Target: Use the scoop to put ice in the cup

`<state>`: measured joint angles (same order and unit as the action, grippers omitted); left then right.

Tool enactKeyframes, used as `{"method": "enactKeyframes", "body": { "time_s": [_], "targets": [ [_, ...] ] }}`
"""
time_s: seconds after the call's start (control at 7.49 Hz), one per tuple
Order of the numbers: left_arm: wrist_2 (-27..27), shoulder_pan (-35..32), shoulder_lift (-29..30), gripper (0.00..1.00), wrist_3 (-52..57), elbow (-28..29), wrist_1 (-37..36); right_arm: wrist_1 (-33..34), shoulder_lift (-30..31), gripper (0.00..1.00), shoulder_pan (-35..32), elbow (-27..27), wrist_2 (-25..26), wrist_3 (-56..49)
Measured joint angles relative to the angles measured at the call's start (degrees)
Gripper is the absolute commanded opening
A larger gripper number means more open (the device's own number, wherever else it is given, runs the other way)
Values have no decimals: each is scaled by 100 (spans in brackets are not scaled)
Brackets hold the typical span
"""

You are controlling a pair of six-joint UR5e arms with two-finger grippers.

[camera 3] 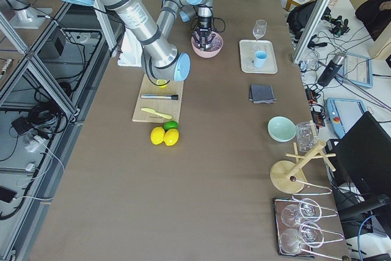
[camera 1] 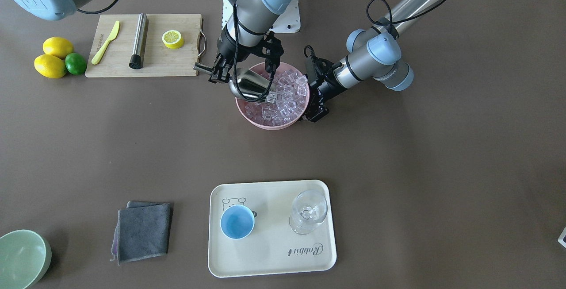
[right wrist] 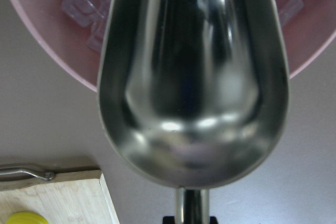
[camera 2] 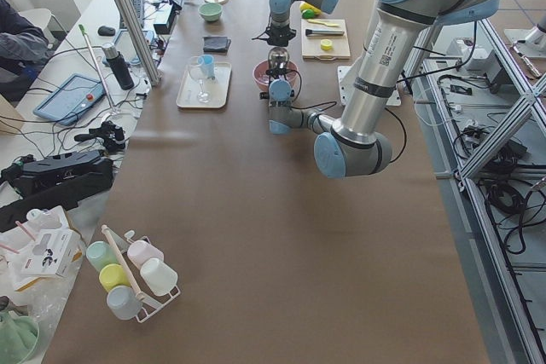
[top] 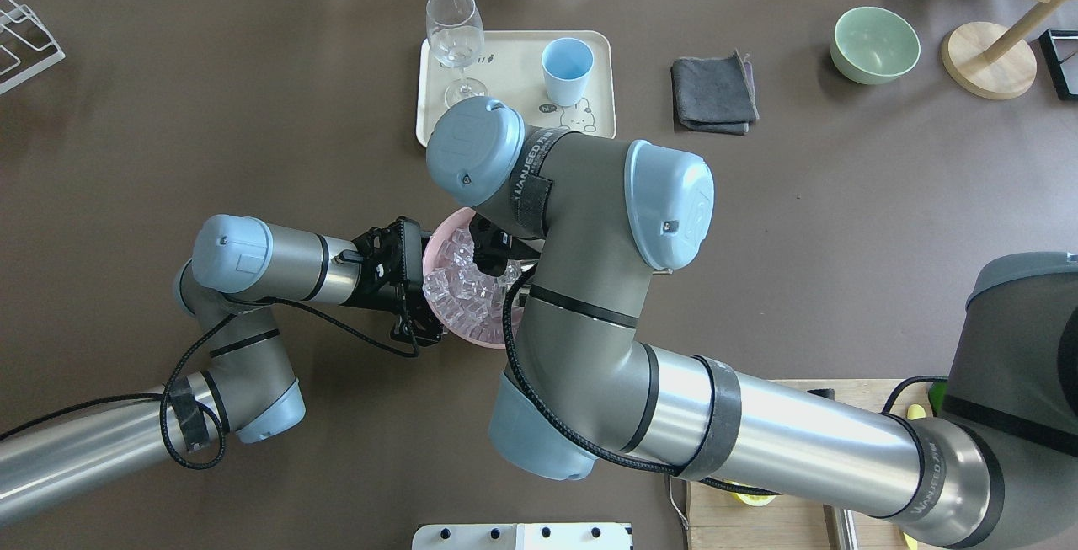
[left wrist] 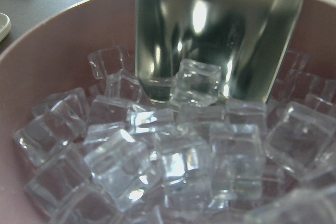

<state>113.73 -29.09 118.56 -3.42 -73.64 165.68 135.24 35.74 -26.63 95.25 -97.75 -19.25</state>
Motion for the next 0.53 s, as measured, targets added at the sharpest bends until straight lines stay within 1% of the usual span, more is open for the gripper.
{"method": "enactKeyframes", "body": {
  "time_s": [0.27, 0.53],
  "targets": [
    [0, 6, 0, 98, 12, 2, -7, -136, 134, 0, 0, 291, -122, 108],
    [-4, 13, 1, 98, 27, 6, -8, -241, 189, 0, 0, 383, -164, 274]
  ]
}}
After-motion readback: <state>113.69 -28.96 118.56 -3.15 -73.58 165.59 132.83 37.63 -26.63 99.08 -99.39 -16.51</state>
